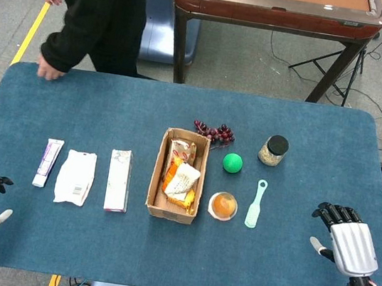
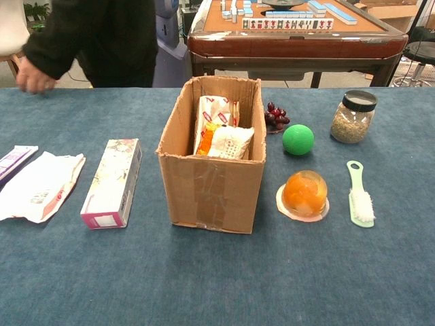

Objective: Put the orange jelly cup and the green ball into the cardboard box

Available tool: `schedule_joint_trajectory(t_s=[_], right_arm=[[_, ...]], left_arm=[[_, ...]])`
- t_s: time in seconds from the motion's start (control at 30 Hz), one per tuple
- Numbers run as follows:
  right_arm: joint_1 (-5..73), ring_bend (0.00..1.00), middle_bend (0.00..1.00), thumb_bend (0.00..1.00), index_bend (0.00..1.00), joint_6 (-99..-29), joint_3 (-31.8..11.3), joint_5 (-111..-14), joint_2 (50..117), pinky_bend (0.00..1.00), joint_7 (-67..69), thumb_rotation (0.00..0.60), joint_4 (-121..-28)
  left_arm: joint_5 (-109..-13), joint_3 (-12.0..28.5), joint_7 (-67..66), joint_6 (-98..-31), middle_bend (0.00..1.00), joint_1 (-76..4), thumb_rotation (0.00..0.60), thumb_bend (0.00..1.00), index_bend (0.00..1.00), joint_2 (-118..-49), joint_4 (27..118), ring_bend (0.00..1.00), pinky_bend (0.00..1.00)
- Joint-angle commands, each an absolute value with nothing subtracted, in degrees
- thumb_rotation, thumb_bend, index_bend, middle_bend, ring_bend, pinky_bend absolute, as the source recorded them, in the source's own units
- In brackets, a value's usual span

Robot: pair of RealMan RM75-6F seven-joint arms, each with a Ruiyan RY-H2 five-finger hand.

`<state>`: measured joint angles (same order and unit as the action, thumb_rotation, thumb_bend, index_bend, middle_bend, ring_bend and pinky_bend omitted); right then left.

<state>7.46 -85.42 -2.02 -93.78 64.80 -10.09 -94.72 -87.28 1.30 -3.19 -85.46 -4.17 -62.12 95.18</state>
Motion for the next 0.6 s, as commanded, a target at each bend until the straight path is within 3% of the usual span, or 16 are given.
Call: schedule_joint_trajectory(t_s=[0.03,0.4,0.6], right_arm=[[7.62,0.33,0.32,0.06,0.42,-84.76,-1.69,-93.82,64.58,0.35,-9.80,0.600,-94.94],[9.44,0.28,0.32,0.06,0.42,-83.22,-2.49,-94.06,65.37,0.35,-7.76,0.600,-94.00],[13.45,0.23,0.29,0.00,0.41,-77.78,-3.72,-93.83,64.85,0.35,-11.50,0.600,-95.92]], left_arm=[[-87.45,1.36,-3.18,-85.77,0.47,-4.11,0.600,0.14,0.35,-62.09,95.32,0.35,0.59],[-87.39,1.51,-2.38,-86.50,0.47,-3.83,0.600,0.14,0.35,-61.61,95.47,0.35,0.59],[-88.57,1.27,-2.24,-87.99,0.47,-3.25,0.600,0.14,0.35,-61.12,96.03,0.35,0.59]])
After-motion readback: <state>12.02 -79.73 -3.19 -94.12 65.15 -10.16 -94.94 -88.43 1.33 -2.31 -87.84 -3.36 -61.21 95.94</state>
